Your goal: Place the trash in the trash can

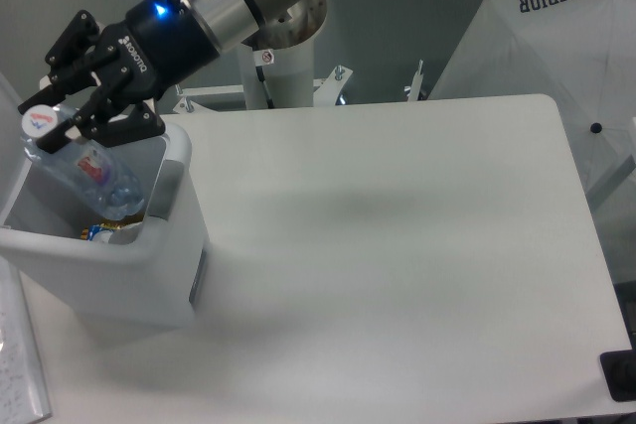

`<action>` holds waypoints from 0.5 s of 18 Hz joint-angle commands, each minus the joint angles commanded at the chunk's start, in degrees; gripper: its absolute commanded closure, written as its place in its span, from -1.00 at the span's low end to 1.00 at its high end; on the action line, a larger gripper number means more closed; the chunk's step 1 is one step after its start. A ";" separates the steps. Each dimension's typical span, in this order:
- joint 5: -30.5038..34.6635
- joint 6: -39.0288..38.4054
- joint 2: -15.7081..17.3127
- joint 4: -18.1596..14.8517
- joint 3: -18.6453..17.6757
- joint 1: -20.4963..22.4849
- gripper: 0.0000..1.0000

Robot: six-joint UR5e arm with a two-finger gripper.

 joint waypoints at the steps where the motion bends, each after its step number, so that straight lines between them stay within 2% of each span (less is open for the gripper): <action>1: 0.00 0.00 -0.26 0.00 0.35 0.53 -1.00; 6: 0.26 -1.49 -0.53 -0.26 2.72 6.75 -1.00; 9: 0.53 -2.46 -3.15 -0.44 4.05 12.38 -1.00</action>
